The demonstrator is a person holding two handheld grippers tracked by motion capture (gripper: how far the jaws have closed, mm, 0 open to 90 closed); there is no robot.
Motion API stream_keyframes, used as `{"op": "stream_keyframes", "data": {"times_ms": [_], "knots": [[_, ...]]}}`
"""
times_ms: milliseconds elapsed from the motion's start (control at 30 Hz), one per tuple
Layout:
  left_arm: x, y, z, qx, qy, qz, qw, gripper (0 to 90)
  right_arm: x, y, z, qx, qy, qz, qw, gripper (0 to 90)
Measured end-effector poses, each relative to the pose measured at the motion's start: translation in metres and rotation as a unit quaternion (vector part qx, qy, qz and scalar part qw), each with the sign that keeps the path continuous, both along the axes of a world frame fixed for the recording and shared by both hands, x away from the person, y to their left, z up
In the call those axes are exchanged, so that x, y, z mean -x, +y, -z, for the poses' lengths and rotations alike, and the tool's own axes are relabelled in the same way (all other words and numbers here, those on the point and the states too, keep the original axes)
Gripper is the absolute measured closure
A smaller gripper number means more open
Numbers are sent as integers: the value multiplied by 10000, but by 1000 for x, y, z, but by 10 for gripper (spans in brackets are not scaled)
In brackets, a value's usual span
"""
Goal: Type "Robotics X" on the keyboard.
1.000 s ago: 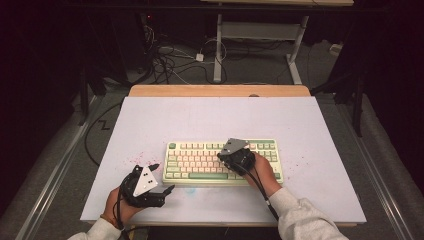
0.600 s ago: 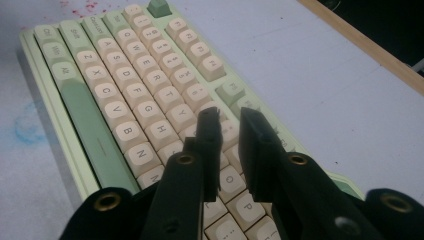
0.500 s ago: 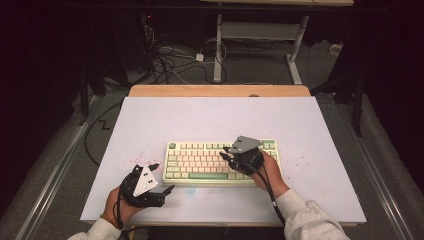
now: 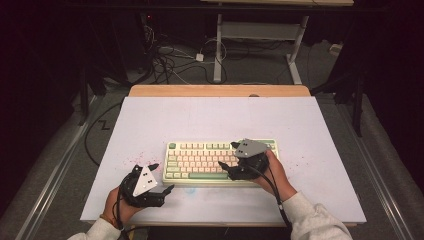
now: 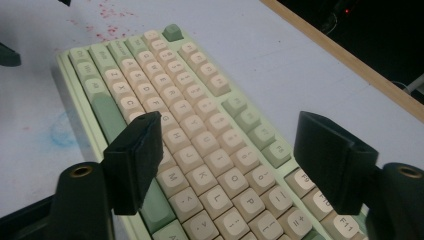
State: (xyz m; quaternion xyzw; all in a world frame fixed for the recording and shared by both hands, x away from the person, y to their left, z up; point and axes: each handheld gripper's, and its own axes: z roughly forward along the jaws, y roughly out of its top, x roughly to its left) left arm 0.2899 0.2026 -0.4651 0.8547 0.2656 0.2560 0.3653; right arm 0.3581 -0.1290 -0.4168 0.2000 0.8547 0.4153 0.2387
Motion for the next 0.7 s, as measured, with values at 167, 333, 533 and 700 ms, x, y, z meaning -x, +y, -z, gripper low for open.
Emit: {"op": "stream_keyframes", "data": {"times_ms": [167,333,533,700], "knots": [[0,0,0,-3,-8,-1,10000,173,8,-5,-2,-117,-273,23,9996,184],[0,0,0,6,-5,3,10000,173,14,-12,-1,-198,-426,9,9989,178],[0,0,-1,19,-18,-6,10000,173,20,-24,-4,-252,-517,29,9983,186],[0,0,-1,16,-5,-4,10000,175,26,-37,-4,-273,-626,103,9976,193]]}}
